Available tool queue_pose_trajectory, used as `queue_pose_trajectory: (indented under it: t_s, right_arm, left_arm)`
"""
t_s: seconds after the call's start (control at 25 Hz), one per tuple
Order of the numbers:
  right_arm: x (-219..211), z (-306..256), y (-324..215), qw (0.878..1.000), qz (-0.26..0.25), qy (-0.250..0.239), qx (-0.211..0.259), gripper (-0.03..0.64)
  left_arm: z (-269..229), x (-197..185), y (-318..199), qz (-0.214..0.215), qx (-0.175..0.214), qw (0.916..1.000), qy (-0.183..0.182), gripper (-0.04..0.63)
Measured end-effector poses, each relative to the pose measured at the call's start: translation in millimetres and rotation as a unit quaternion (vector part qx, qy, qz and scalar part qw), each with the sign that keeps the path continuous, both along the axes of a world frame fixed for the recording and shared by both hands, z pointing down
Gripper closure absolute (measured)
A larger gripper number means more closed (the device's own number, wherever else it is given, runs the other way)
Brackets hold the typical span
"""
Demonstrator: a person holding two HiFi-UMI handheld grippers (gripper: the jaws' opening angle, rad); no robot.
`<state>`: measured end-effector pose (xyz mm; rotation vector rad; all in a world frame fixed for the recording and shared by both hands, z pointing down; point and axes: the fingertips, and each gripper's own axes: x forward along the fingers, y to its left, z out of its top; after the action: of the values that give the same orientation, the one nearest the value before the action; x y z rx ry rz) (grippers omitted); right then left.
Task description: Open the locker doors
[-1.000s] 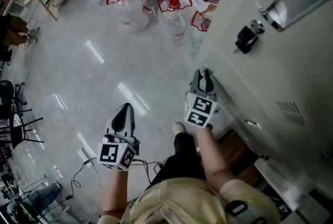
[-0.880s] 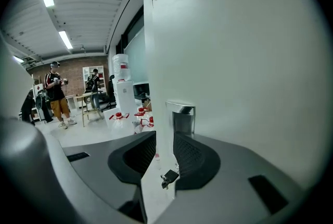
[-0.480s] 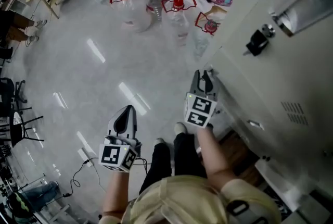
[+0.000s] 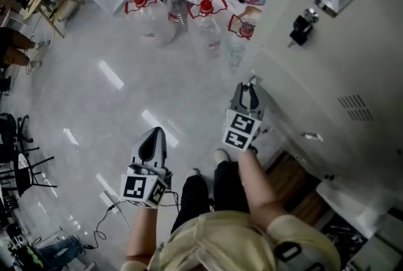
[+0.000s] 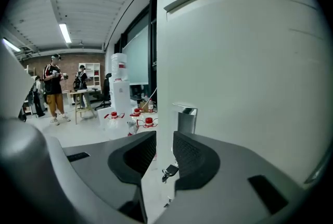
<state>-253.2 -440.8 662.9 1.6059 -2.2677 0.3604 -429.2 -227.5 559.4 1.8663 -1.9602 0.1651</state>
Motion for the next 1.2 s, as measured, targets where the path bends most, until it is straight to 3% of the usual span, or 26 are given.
queue_pose_trajectory:
  t_s: [0.52,0.84,1.2]
  right_arm:
    - [6,-1,-27,0.997,0.079,0.004,0.027,0.529]
    - [3,0,-37,0.996,0.089,0.003,0.029,0.508]
    - [-6,1,-27,0.998,0.064,0.004,0.013,0.506]
  left_arm:
    - [12,-23,8,0.002,-0.01,0.9999,0.01,0.603]
    - [16,-19,-3,0.013,-0.009,0.9997,0.018,0.603]
    - [16,-20,5,0.025,-0.009,0.9994,0.022,0.603]
